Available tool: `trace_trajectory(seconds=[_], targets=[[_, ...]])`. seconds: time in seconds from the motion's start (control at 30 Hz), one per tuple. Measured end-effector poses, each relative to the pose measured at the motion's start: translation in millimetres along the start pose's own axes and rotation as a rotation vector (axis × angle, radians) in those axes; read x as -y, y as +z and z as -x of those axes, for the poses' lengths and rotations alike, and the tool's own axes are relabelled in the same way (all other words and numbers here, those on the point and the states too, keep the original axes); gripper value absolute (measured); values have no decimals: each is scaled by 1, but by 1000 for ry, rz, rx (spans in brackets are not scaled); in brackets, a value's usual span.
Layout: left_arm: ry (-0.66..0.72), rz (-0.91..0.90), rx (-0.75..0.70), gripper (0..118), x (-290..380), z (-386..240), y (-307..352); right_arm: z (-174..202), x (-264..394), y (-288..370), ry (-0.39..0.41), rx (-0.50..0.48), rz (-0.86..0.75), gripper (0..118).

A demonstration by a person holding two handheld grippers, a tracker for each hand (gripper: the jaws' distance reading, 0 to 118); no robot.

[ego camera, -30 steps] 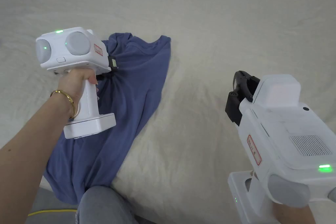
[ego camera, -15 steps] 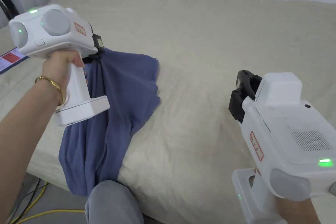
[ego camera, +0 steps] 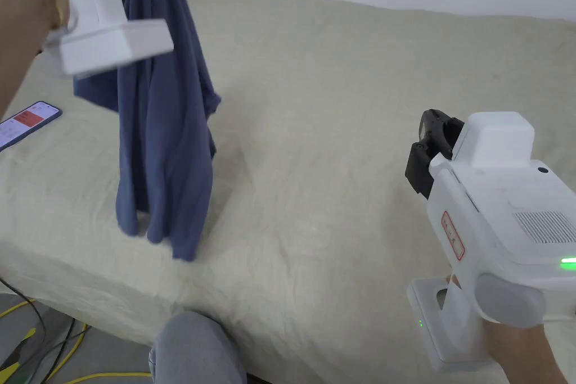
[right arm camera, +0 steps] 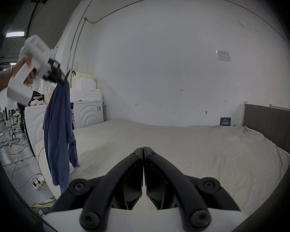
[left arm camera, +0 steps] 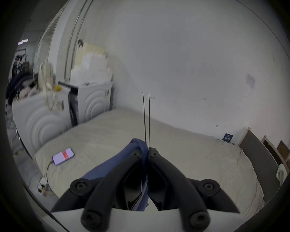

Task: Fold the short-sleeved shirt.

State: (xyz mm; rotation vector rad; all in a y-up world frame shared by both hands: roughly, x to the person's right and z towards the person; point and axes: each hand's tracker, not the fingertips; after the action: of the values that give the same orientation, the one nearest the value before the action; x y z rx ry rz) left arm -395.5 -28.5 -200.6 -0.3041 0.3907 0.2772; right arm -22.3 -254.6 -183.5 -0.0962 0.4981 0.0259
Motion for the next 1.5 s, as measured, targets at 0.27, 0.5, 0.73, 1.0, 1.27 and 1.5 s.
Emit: trace_trajectory(seconds=[0.27, 0.5, 0.73, 1.0, 1.27, 1.5], targets=[[-98, -47, 99, 0, -49, -91, -13, -27, -13, 18, -1, 77, -43, 0], [-125, 13, 238, 0, -32, -173, -46, -69, -24, 45, -3, 224, -77, 0], [-143, 163, 359, 0, 31, -245, -93, -112, -18, 82, 6, 397, -55, 0], [-248, 361, 415, 0, 142, -298, -134, -143, -2, 100, -22, 511, -6, 0], [-343, 602, 385, 0, 256, -295, -171, -146, 13, 86, -57, 514, 38, 0], [-387, 733, 340, 0, 321, -286, -188, -142, 21, 78, -70, 490, 67, 0]])
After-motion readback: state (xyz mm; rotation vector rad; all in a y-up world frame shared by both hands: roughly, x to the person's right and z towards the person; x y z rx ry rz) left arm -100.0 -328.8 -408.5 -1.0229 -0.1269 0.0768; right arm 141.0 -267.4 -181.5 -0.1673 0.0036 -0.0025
